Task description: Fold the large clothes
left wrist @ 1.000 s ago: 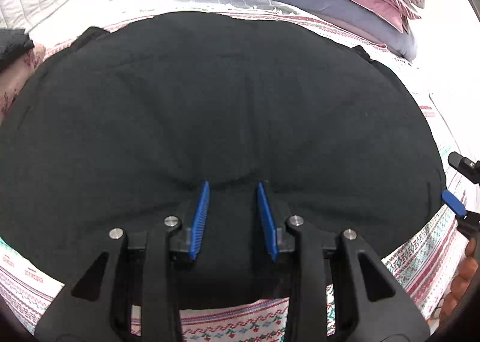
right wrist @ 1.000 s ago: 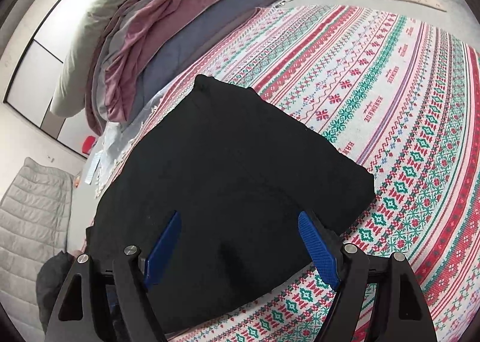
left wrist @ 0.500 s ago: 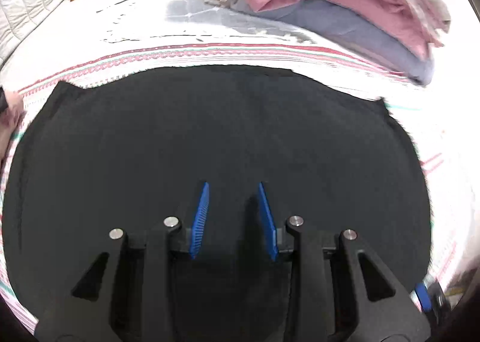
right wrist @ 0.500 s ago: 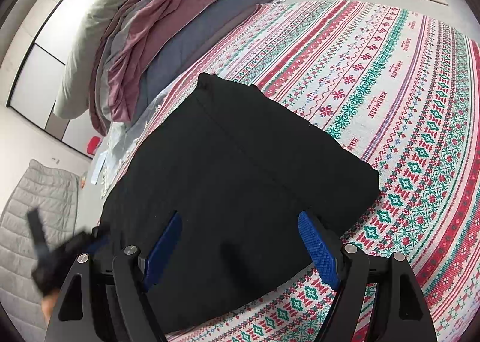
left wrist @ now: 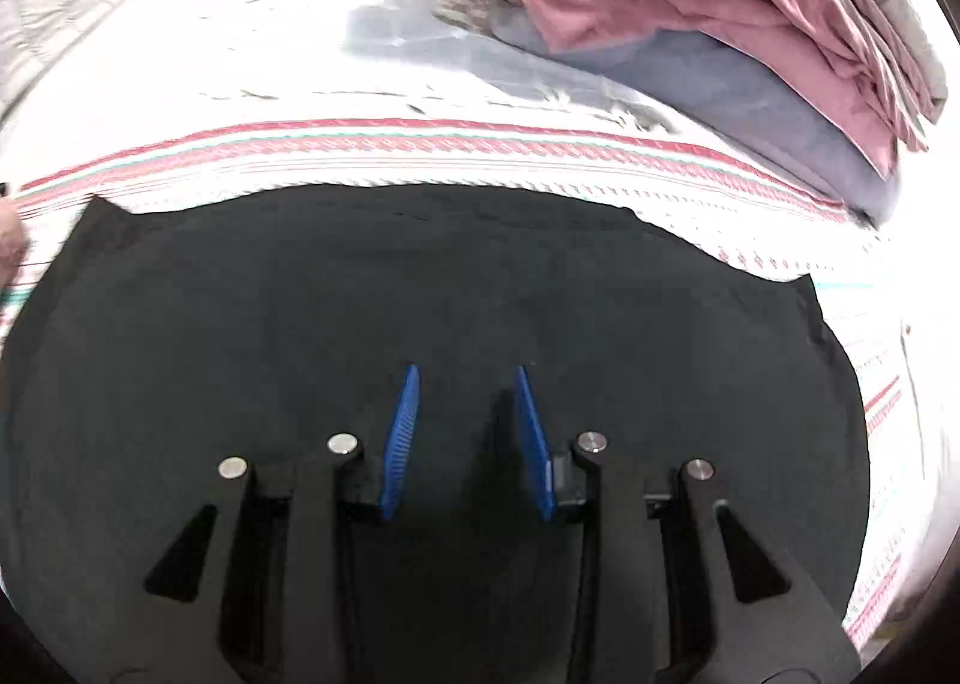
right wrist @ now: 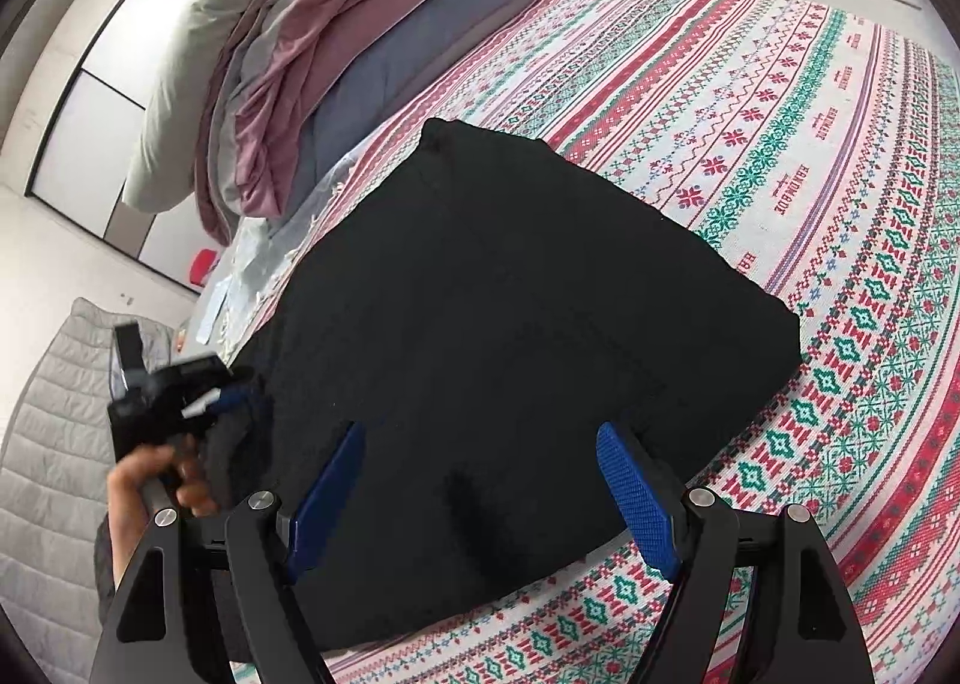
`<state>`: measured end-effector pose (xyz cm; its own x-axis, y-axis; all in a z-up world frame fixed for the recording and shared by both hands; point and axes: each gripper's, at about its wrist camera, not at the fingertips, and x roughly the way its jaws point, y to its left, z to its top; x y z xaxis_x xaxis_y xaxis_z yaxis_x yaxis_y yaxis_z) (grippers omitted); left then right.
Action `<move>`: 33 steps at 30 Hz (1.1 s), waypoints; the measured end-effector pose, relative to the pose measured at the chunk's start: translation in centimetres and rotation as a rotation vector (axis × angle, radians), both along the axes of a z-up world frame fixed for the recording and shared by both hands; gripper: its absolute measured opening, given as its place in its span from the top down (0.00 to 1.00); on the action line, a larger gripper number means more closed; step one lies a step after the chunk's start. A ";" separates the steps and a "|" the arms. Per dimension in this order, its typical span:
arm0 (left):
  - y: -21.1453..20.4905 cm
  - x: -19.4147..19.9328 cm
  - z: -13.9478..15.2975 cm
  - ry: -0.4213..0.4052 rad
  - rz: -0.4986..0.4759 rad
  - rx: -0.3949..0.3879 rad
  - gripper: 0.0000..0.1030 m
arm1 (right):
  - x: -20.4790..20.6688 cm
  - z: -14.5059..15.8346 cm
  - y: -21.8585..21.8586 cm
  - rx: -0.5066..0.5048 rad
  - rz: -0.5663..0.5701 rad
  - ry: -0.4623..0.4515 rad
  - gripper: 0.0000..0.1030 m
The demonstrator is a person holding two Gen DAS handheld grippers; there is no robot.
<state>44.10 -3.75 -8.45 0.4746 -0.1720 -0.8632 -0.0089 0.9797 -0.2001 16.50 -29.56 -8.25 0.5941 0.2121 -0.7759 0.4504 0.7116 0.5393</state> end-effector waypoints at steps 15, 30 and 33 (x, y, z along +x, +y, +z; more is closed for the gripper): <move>3.5 -8.5 2.3 -0.062 0.035 -0.014 0.66 | -1.7 -1.3 -4.0 0.167 -0.092 -0.024 0.21; 6.1 -24.5 -0.5 -0.058 0.019 -0.098 0.62 | -6.8 -3.1 -9.0 0.344 -0.477 -0.053 0.21; 4.9 -24.0 -1.5 -0.097 0.001 -0.063 0.62 | -6.4 -5.1 -9.1 0.371 -0.478 0.025 0.21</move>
<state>20.08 1.13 -9.92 0.5555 -0.2244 -0.8006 0.0130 0.9651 -0.2615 10.09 -38.67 -13.38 0.6726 0.1853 -0.7165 0.6899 0.1935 0.6976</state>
